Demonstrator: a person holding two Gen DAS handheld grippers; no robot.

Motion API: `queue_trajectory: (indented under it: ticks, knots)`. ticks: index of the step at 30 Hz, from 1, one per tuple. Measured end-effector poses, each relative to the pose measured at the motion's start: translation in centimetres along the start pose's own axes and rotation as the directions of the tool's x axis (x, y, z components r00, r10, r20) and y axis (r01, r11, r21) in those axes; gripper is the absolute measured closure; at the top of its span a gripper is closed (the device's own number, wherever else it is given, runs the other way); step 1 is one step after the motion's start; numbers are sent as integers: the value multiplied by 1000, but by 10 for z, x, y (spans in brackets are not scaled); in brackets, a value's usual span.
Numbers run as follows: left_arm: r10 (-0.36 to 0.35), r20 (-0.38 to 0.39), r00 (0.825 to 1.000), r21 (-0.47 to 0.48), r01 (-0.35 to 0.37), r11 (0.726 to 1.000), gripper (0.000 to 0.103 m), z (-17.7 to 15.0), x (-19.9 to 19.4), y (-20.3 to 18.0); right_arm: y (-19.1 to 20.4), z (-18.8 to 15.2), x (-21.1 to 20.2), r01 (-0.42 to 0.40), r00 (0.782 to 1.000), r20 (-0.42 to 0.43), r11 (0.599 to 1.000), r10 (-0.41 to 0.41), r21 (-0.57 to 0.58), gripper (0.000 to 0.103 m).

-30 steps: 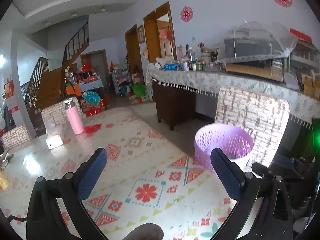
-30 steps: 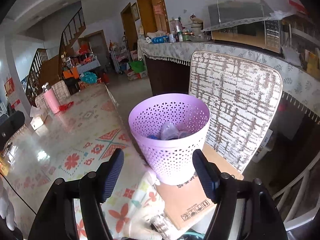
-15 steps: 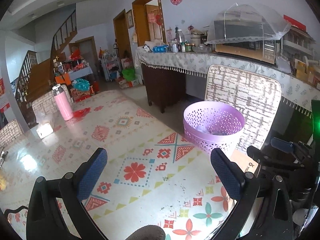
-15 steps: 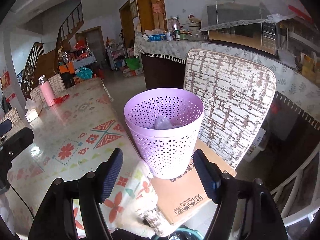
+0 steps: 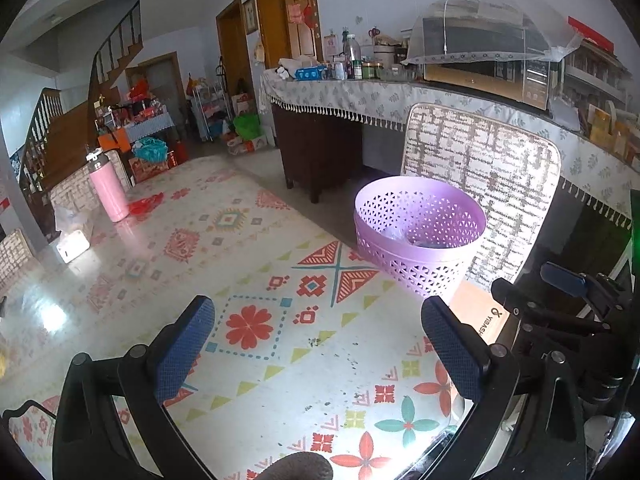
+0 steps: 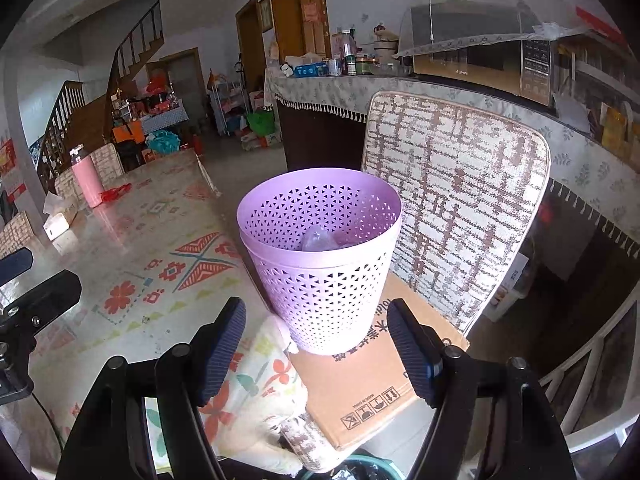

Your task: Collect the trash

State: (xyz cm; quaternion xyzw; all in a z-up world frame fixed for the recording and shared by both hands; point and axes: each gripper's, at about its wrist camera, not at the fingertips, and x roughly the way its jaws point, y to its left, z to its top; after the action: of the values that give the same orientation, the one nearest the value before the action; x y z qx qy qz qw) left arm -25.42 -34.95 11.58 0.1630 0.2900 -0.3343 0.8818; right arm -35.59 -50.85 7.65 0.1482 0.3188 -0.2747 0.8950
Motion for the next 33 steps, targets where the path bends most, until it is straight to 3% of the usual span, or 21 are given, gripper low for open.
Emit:
queue_trajectory:
  ticks: [22,33]
  knots:
    - [2,-41,999,-17,-3,1000,0,-1,23,-4,-6,-2,12,18,1000,-13,1000,-18,7,25]
    - [16,-37,999,-17,-16,1000,0,-7,26,-1,-2,-2,14,152,987,-41,988,-154,-37,24]
